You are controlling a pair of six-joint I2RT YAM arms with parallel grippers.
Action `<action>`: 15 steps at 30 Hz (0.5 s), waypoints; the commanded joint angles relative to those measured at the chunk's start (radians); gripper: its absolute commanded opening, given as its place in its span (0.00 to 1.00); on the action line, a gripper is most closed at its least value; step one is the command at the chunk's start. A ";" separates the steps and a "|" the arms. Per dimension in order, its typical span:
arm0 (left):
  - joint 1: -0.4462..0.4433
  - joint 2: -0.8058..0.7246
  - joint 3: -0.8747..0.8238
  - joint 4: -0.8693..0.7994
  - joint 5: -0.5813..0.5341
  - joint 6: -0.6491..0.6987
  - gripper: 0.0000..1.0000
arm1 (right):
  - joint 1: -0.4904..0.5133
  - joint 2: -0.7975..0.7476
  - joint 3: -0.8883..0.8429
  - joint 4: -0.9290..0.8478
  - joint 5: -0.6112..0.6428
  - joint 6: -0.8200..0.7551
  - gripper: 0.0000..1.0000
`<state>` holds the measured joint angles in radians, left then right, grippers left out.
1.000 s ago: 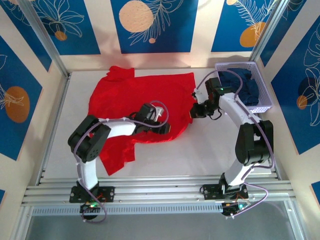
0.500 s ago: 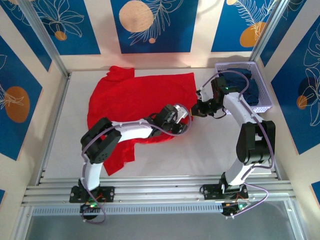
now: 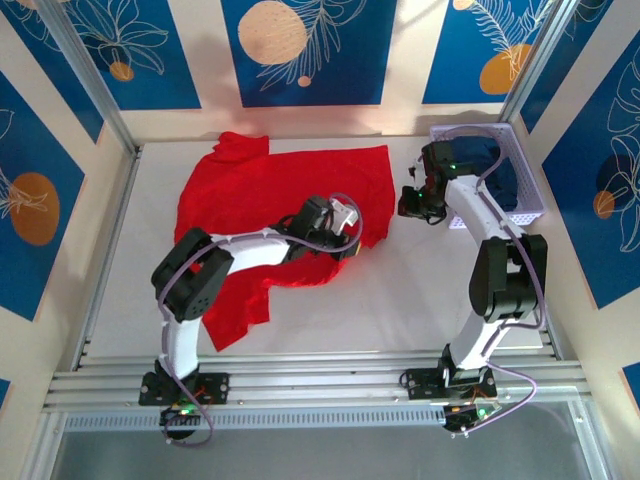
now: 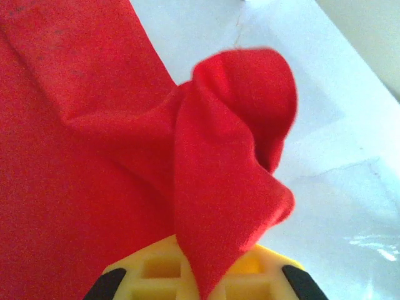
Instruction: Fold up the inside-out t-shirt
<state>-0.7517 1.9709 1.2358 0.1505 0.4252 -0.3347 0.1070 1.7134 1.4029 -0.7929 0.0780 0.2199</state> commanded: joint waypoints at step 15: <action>0.011 -0.002 0.000 0.027 0.094 -0.064 0.00 | 0.116 -0.228 -0.435 0.439 -0.378 0.228 0.48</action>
<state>-0.7441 1.9713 1.2354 0.1577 0.4885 -0.3882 0.2249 1.4460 0.9680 -0.4496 -0.2226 0.3702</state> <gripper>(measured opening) 0.046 0.474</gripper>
